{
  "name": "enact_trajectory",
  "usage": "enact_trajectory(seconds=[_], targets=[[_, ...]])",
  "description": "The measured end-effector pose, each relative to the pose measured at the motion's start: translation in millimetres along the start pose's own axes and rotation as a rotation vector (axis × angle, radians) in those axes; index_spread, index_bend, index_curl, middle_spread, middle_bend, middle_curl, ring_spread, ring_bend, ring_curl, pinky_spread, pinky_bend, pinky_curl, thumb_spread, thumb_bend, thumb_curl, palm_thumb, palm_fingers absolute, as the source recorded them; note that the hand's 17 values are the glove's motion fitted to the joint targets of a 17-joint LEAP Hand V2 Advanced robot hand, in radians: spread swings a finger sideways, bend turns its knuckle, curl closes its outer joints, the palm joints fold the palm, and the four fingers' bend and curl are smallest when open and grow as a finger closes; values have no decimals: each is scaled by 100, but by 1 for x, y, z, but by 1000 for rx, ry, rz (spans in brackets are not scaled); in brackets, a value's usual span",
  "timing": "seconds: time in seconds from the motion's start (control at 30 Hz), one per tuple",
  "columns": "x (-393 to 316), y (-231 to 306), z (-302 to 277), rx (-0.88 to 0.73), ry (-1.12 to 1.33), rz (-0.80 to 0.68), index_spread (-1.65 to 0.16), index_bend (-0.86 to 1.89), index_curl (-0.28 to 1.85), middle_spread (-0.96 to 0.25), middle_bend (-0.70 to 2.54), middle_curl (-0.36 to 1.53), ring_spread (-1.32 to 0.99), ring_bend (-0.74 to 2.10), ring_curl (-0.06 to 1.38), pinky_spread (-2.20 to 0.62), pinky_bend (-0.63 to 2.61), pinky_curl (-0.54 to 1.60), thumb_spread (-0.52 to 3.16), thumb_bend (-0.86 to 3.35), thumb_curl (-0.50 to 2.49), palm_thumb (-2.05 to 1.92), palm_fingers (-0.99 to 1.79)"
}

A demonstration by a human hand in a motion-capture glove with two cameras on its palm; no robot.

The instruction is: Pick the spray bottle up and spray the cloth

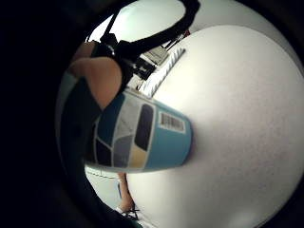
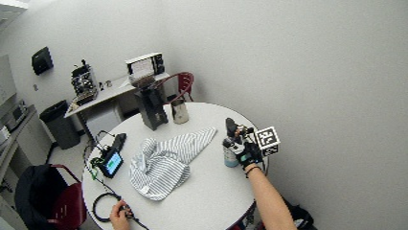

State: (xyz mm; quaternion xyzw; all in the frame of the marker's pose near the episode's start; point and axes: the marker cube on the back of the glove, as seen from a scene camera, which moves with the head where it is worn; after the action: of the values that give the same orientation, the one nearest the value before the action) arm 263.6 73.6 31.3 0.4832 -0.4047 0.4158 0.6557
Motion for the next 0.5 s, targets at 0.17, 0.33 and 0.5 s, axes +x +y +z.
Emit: enact_trajectory(seconds=[0.17,0.33,0.5], targets=[[12,0,-4,40,-3,5,-34,15,16,-7,34,39,-1,49,35,21,44,34,87,-1,32,63,76],[27,12,-22,122,-43,9,-31,16,21,-9,36,40,-6,51,36,21,33,32,89,6,37,81,92],[27,32,-66,172,-131,2,-28,11,22,-9,35,41,-8,56,38,16,31,32,86,5,41,87,103]])
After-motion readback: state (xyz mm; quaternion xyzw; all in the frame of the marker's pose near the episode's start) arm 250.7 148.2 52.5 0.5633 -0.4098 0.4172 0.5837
